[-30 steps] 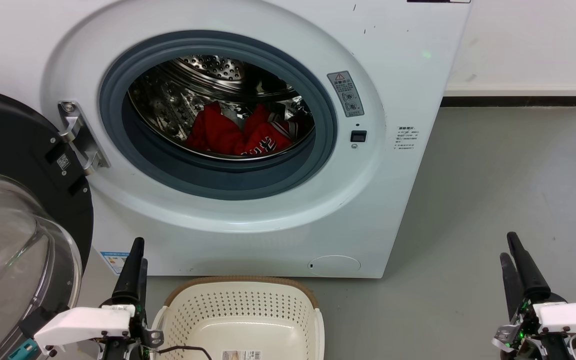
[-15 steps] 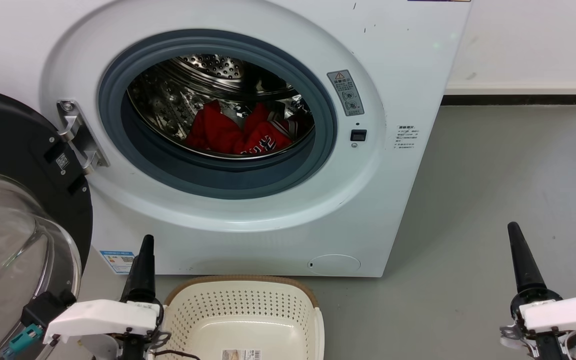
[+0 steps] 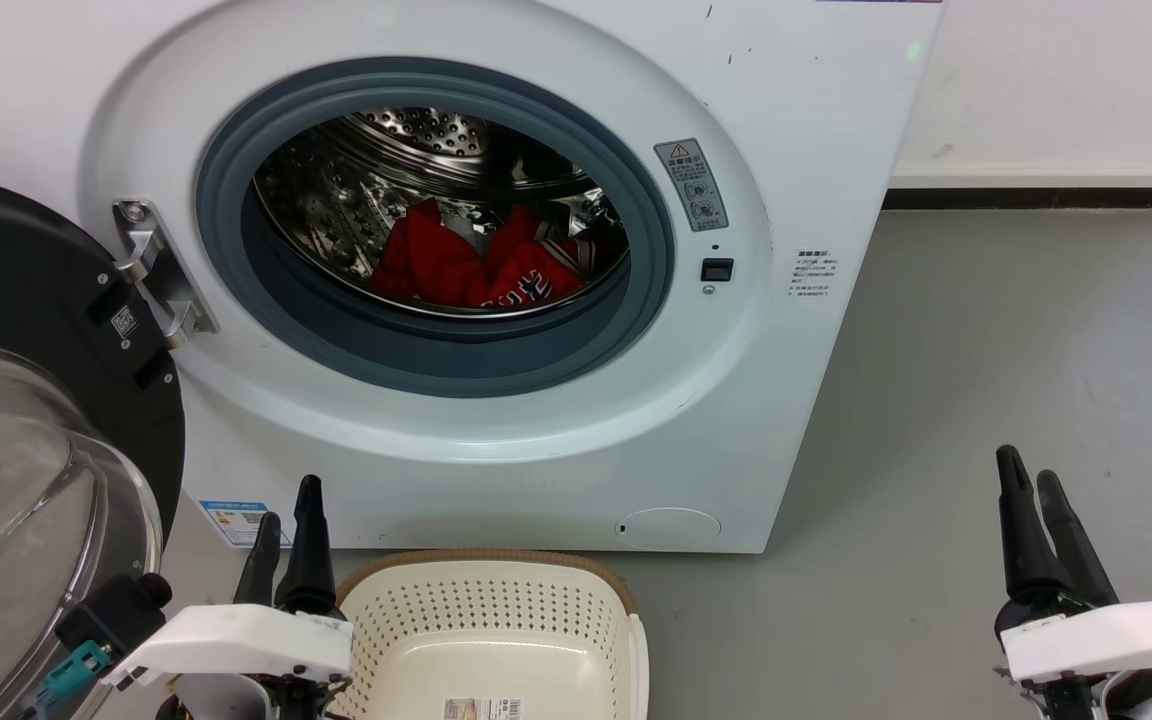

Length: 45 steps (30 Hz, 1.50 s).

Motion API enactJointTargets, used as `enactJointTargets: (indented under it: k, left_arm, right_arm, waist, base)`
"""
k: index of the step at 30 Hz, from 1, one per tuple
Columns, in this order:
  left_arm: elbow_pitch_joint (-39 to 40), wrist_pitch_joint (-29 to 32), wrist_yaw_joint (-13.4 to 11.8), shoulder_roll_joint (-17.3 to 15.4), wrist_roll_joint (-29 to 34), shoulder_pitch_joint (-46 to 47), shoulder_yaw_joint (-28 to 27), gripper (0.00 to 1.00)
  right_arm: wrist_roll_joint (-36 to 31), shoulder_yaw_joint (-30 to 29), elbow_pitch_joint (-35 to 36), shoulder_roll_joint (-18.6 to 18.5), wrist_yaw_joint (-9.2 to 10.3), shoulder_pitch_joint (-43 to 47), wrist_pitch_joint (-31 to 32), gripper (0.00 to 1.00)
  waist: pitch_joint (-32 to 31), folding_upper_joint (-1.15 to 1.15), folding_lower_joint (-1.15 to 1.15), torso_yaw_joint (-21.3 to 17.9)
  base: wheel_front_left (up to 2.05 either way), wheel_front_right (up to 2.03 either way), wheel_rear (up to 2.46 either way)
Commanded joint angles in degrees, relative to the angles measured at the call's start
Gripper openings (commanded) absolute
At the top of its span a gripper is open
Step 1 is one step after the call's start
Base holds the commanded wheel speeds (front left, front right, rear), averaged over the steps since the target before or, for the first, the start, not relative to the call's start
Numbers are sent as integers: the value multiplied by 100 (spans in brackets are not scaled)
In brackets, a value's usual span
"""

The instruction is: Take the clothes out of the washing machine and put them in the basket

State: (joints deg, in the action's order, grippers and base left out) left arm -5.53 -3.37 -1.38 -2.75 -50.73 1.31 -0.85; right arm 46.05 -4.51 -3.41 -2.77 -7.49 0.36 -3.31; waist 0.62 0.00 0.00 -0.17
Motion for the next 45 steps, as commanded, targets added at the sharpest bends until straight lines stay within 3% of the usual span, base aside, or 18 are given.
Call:
enactJointTargets:
  k: [1, 20, 45]
  left_arm:
    - [123, -72, -42, -13, 272, -12, 16, 100]
    - [345, -408, -184, -14, 1638, -194, 153, 100]
    - [330, -773, -212, -16, 3068, -459, 242, 100]
  right_arm:
    - [-305, 16, 163, -19, 0, 9, -77, 100]
    - [-1988, 113, 455, -19, 0, 231, -410, 100]
    - [-3582, 148, 779, -18, 0, 528, -776, 100]
  waist:
    - [1, 0, 0, -2]
    - [1, 0, 0, 0]
    - [-23, 0, 0, -6]
  base:
    - [0, 0, 0]
    - [0, 0, 0]
    - [0, 0, 0]
